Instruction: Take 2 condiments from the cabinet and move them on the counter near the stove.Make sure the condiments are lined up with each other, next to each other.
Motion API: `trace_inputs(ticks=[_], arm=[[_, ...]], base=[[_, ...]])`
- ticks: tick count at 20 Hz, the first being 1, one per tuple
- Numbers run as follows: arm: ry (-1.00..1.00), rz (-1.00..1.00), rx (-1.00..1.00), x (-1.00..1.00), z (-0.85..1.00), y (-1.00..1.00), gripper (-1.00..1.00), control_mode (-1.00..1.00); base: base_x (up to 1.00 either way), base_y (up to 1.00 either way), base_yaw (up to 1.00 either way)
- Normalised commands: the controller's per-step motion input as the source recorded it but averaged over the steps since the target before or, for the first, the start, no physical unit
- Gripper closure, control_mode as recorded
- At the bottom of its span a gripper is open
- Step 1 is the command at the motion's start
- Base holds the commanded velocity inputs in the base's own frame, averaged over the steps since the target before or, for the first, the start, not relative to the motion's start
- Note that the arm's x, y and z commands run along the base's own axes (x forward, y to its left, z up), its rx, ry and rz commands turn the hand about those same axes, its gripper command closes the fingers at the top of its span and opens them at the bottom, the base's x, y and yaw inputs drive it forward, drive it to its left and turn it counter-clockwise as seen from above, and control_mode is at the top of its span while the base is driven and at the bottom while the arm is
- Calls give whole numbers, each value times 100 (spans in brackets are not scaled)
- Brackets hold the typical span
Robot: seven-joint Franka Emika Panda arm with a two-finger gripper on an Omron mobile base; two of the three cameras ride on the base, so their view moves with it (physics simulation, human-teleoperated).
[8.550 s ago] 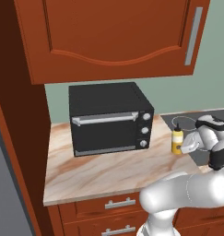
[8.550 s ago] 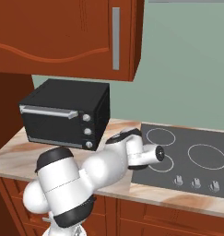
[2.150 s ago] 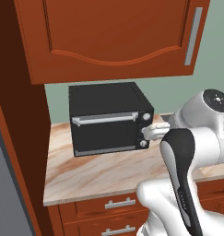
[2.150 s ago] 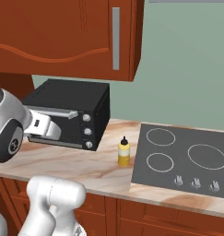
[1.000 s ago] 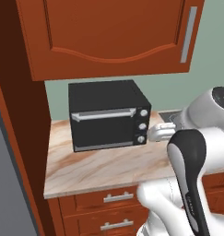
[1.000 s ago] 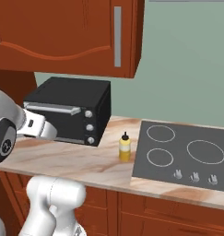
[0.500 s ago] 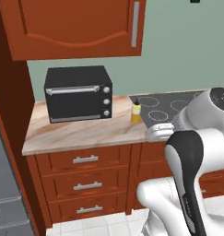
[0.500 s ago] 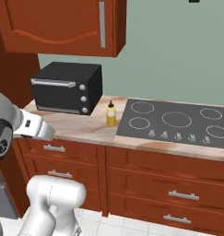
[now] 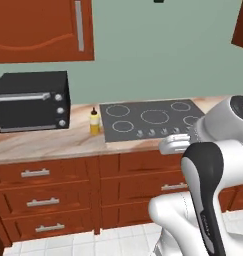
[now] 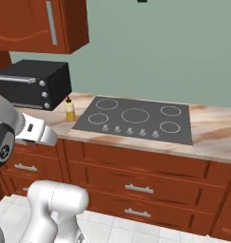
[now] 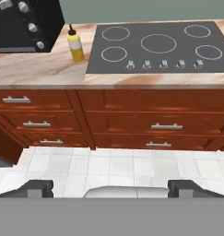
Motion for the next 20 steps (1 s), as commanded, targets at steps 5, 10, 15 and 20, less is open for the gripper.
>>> trace_inputs(ticks=[5, 10, 15, 20], arm=[[0, 0, 0, 0, 0, 0, -100, 100], [0, 0, 0, 0, 0, 0, -100, 100], [0, 0, 0, 0, 0, 0, -100, 100], [0, 0, 0, 0, 0, 0, -100, 100]], base=[[-20, -100, 0], [-7, -100, 0], [0, -100, 0], [0, -100, 1]])
